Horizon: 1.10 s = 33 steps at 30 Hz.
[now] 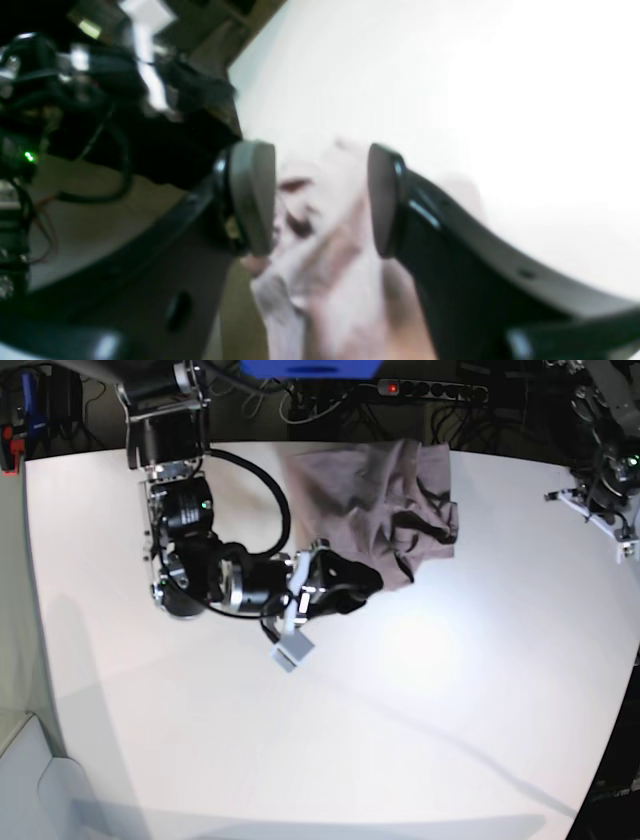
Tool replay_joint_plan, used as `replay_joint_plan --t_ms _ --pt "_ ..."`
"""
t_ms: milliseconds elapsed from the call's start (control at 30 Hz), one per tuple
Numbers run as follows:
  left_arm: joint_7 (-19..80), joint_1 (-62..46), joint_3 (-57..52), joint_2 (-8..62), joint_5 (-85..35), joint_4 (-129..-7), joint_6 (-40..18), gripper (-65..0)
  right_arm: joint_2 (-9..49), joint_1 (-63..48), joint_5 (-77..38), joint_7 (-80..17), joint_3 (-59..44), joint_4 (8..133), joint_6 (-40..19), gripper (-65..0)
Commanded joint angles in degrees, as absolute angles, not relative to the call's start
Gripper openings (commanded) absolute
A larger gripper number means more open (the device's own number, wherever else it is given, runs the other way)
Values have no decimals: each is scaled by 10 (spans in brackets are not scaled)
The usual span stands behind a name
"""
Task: Layout the t-shirt on the table in an organized manner, then fold the t-shirt properly
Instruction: 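Lower the folded end onto the bundle and release with the right gripper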
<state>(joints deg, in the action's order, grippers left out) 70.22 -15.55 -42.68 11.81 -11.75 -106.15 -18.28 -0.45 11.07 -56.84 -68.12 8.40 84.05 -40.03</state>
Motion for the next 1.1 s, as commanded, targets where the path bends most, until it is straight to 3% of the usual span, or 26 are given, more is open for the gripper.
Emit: replay_joint_plan --t_ms 0,133,233,400,567,733,1067 --pt "697 -159 -439 130 -118 -1072 -198 -649 -2 122 -587 -669 85 850 -400 -432" --pt "697 -157 -471 127 -112 -1071 -265 -649 0 101 -587 -669 86 849 -400 -556" --pt "697 -158 -475 125 -112 -1070 -278 -649 -1 86 -587 -669 87 849 -400 -598" --pt "697 -159 -475 124 -112 -1068 -283 -649 -7 72 -587 -662 141 849 -400 -599" --pt "697 -163 -475 123 -112 -1067 -284 -649 -7 75 -564 -582 220 805 -400 -599" --pt "697 -176 -476 123 -114 -1071 -284 -649 -8 106 -531 -545 244 724 -400 -600" --pt "651 -197 -473 108 -114 -1067 -284 -649 -13 153 -529 -487 287 716 -400 -599"
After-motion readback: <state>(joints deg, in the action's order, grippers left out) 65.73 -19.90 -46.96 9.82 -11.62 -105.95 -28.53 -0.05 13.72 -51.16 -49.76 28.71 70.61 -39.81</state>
